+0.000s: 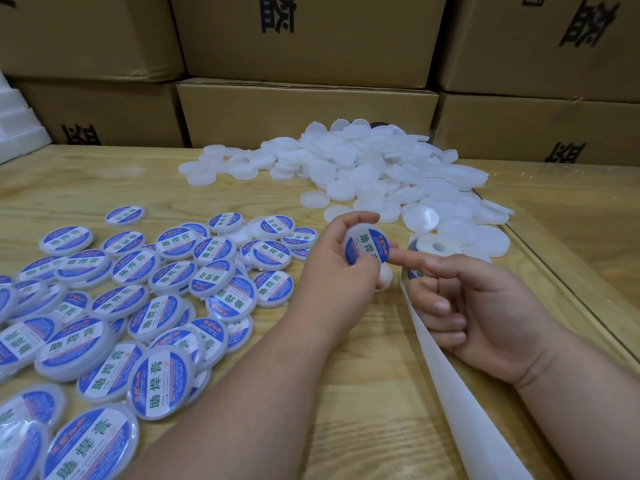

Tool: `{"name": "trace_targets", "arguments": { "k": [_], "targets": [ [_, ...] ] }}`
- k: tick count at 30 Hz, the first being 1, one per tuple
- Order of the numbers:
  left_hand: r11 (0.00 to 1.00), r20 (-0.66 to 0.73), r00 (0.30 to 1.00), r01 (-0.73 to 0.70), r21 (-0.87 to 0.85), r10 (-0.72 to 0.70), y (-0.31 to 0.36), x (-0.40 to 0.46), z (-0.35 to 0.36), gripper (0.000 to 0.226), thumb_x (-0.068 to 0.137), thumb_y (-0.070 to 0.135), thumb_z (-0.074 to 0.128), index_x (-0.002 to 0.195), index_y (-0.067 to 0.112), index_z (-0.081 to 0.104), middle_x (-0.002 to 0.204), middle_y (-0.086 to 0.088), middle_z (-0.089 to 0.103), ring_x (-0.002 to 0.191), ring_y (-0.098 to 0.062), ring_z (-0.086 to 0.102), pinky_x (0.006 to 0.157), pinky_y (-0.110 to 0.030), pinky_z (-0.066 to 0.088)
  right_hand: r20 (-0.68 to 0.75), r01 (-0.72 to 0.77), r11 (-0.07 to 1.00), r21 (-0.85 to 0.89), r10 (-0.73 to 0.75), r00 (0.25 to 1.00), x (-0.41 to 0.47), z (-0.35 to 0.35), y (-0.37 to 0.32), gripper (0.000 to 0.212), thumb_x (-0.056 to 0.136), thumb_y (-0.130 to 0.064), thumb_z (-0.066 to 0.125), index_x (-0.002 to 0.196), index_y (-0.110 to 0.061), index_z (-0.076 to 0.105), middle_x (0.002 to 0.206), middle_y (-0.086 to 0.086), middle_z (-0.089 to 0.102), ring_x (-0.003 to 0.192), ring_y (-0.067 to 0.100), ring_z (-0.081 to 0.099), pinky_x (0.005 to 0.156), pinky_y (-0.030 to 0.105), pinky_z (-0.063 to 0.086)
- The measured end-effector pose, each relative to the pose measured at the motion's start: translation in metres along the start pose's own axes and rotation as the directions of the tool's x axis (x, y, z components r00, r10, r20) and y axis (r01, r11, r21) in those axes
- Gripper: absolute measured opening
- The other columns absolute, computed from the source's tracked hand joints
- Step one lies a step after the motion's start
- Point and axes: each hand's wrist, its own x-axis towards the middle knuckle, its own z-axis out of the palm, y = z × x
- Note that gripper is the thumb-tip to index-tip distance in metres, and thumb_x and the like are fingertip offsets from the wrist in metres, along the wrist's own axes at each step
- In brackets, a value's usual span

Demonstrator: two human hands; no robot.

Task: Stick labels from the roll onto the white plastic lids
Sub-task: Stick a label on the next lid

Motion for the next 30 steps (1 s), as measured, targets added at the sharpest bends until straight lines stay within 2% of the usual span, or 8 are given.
{"name": "trace_targets", "arguments": {
  "k": [3,6,9,13,16,19,23,30],
  "targets": [
    [0.999,-0.028,0.999,-0.027,0.022,0.028,0.0003,-0.0005,0.0003,0.063,0.077,-0.008,0.052,0.104,0.047,0.063,0.096,0.010,0.078,0.093,-0.012,0.074,0.067,-0.022,0.059,0.023,0.014,1.000,-0.020,-0.014,1.000,-0.0003,-0.0002,0.0007,0.044,0.081,-0.030,0.059,0.122,-0.023,0.073,0.057,-0.001,0.040,0.043,0.008,0.023,0.039,0.021,0.018],
    [0.998,-0.071,0.996,-0.057,0.040,0.060,0.0019,-0.0012,-0.0001,0.060,0.078,-0.007,0.054,0.109,0.043,0.061,0.092,0.018,0.076,0.076,-0.004,0.070,0.056,-0.017,0.051,0.053,0.023,0.999,-0.025,-0.021,0.998,0.0000,-0.0010,0.0002,0.050,0.078,-0.028,0.063,0.127,-0.029,0.070,0.059,0.000,0.043,0.043,0.008,0.024,0.039,0.022,0.017],
    [0.997,-0.111,0.991,-0.079,-0.022,0.076,0.0009,-0.0002,-0.0036,0.050,0.085,-0.002,0.061,0.116,0.037,0.058,0.098,0.007,0.078,0.079,-0.003,0.069,0.059,-0.015,0.050,0.032,0.059,0.998,0.020,-0.059,0.998,0.0007,-0.0034,-0.0011,0.050,0.078,-0.030,0.062,0.127,-0.034,0.068,0.059,0.000,0.043,0.043,0.009,0.023,0.041,0.022,0.015],
    [0.995,-0.171,0.985,-0.053,-0.087,0.037,0.0023,0.0014,-0.0061,0.035,0.083,0.020,0.083,0.109,0.037,0.068,0.091,0.004,0.074,0.058,-0.011,0.062,0.057,-0.019,0.050,0.005,0.099,0.995,0.031,-0.099,0.995,0.0014,-0.0057,-0.0007,0.049,0.077,-0.030,0.063,0.126,-0.029,0.070,0.060,-0.001,0.041,0.044,0.009,0.023,0.041,0.023,0.015],
    [0.992,-0.141,0.990,-0.028,-0.120,0.011,0.0050,0.0015,-0.0066,0.015,0.090,0.036,0.074,0.104,0.032,0.070,0.089,0.002,0.079,0.052,-0.015,0.062,0.052,-0.019,0.048,-0.003,0.108,0.994,0.027,-0.108,0.994,0.0014,-0.0054,0.0004,0.045,0.080,-0.029,0.061,0.123,-0.026,0.071,0.060,0.000,0.041,0.044,0.009,0.024,0.041,0.021,0.017],
    [0.991,-0.178,0.984,-0.001,-0.130,-0.022,0.0072,0.0022,-0.0071,0.019,0.096,0.046,0.065,0.105,0.029,0.069,0.090,0.000,0.080,0.053,-0.016,0.068,0.045,-0.018,0.045,-0.016,0.102,0.994,0.034,-0.101,0.995,0.0015,-0.0047,0.0006,0.046,0.074,-0.030,0.066,0.119,-0.023,0.073,0.060,0.000,0.041,0.043,0.009,0.025,0.039,0.020,0.018],
    [0.994,-0.217,0.976,-0.002,-0.109,-0.022,0.0062,0.0032,-0.0064,0.017,0.102,0.028,0.058,0.119,0.033,0.057,0.096,0.005,0.079,0.060,-0.015,0.071,0.050,-0.018,0.048,-0.041,0.101,0.994,0.044,-0.099,0.994,0.0030,-0.0036,0.0006,0.038,0.081,-0.027,0.060,0.116,-0.020,0.074,0.060,0.000,0.040,0.044,0.009,0.024,0.040,0.021,0.017],
    [0.973,-0.337,0.940,-0.017,-0.229,-0.063,0.0061,0.0056,-0.0072,0.070,0.094,-0.009,0.044,0.128,0.052,0.034,0.118,0.001,0.069,0.085,-0.014,0.077,0.059,-0.019,0.055,-0.115,0.211,0.976,0.063,-0.202,0.972,0.0039,-0.0032,0.0013,0.029,0.082,-0.020,0.057,0.103,-0.016,0.076,0.057,-0.001,0.036,0.042,0.008,0.023,0.038,0.020,0.017]
  ]
}}
